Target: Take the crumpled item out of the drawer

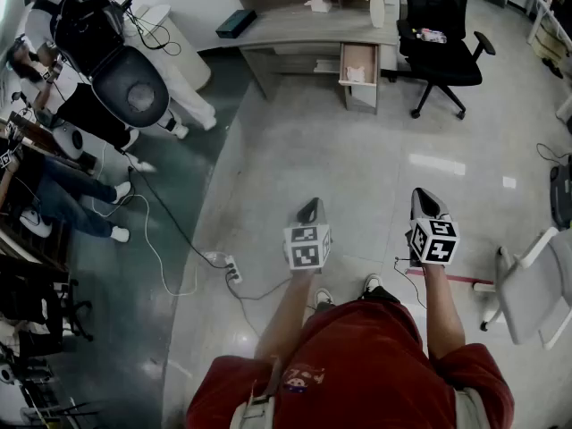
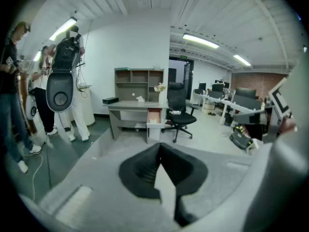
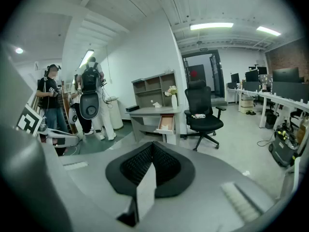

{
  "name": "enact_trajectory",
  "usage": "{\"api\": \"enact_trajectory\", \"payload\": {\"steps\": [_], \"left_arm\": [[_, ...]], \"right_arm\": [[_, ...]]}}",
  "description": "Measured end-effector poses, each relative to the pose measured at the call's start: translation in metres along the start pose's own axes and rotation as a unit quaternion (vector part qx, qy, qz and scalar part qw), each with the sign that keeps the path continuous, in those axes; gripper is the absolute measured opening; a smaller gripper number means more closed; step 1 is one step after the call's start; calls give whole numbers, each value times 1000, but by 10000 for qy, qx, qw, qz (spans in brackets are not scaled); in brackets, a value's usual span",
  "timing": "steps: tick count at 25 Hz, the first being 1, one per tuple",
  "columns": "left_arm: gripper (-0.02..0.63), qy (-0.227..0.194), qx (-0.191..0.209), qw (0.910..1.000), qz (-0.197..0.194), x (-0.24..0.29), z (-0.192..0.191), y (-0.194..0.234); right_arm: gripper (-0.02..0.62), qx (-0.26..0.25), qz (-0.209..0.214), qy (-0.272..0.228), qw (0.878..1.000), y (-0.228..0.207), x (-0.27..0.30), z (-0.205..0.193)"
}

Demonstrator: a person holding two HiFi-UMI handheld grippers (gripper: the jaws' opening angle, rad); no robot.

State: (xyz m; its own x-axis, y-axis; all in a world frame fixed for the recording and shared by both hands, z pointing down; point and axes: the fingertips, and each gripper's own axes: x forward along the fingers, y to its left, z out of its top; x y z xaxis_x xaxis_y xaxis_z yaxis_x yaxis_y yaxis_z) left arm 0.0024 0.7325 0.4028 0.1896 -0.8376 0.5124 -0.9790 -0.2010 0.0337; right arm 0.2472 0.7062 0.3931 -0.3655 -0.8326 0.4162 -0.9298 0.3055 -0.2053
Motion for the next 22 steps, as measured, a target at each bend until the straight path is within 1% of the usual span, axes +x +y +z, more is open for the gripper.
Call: {"api": "enact_trajectory", "payload": {"steps": [8, 13, 18, 22], "left_arm": [[-3, -16, 96, 9999, -60, 22, 10, -61], [-3, 15, 110, 9999, -15, 29, 13, -86], [-3, 11, 60, 10000, 40, 34, 12, -87], [-3, 36, 43, 10000, 72, 37, -1, -81]], "right_arm": [[2, 150, 34, 0, 9999, -58, -9, -5], [2, 174, 164, 42, 9997, -79, -10, -6], [0, 167, 281, 81, 9994, -78, -2, -9], [0, 140, 323, 104, 9993, -73, 5, -17]]}}
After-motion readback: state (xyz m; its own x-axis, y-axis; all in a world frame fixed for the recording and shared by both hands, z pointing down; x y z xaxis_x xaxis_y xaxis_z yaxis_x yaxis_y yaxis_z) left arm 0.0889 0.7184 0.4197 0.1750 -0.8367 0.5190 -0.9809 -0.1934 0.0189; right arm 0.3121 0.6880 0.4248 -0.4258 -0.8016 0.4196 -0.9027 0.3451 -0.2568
